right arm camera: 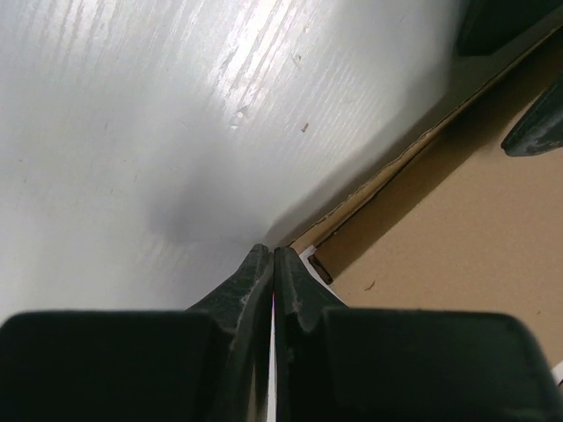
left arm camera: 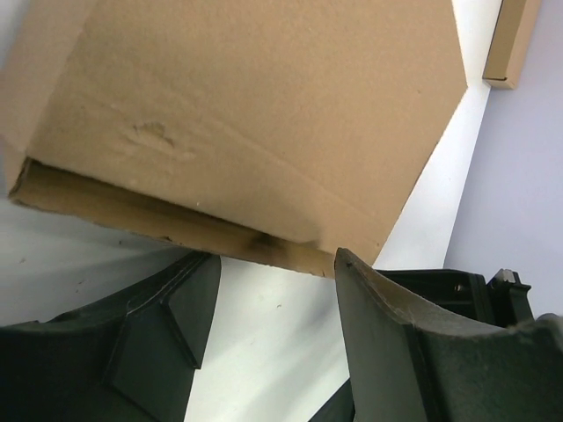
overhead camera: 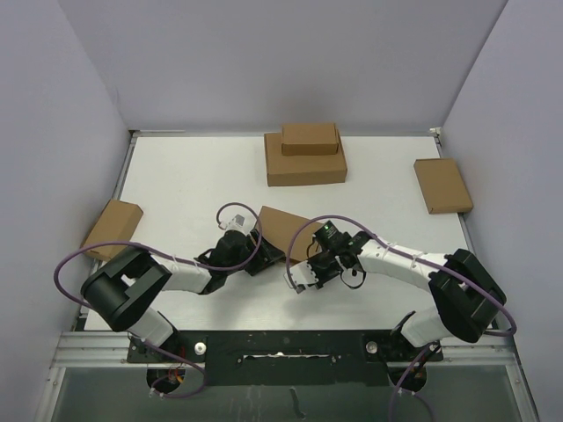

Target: Fold the paper box

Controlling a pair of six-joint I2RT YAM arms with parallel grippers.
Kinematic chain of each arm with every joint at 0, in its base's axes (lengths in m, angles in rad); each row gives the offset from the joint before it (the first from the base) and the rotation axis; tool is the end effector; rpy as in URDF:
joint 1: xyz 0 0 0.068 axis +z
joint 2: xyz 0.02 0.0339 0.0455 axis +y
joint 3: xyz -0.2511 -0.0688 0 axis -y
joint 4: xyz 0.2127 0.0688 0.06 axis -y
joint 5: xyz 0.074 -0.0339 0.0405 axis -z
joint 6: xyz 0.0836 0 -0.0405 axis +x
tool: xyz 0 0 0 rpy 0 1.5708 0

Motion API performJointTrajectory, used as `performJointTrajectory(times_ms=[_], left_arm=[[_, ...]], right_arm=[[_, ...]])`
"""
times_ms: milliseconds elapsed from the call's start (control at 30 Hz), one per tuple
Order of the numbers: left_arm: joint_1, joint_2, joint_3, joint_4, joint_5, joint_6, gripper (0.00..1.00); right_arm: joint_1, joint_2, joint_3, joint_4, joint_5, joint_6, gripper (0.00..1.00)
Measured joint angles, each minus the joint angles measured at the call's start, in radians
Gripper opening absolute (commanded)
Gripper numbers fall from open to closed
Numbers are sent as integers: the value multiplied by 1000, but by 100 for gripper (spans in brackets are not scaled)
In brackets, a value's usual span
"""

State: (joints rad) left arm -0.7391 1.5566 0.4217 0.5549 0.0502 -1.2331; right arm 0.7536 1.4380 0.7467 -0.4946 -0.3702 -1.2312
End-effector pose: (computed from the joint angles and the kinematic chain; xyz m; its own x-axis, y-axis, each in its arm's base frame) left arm 0.2133 -0.2000 0.1108 -0.7982 -0.5475 -0.2512 -0.1490 0.5835 -0.7983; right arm 0.1586 0.1903 0.1322 0.4697 -0.7646 -0.4412 -0.8828 -0.4025 -0.2423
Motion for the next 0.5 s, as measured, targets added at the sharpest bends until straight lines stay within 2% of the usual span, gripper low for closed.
performJointTrajectory(times_ms=[133,300,500], left_arm=[[0,-23,0,-36,-1,18,55],[0,-47,0,-75,-1,36,56],[0,-98,0,-153,-10,71,56]], right_arm=[[0,0,5,0,0,11,0],[-17,0,14,-4,-5,31,17],[-49,-8,15,-5,-16,44,25]])
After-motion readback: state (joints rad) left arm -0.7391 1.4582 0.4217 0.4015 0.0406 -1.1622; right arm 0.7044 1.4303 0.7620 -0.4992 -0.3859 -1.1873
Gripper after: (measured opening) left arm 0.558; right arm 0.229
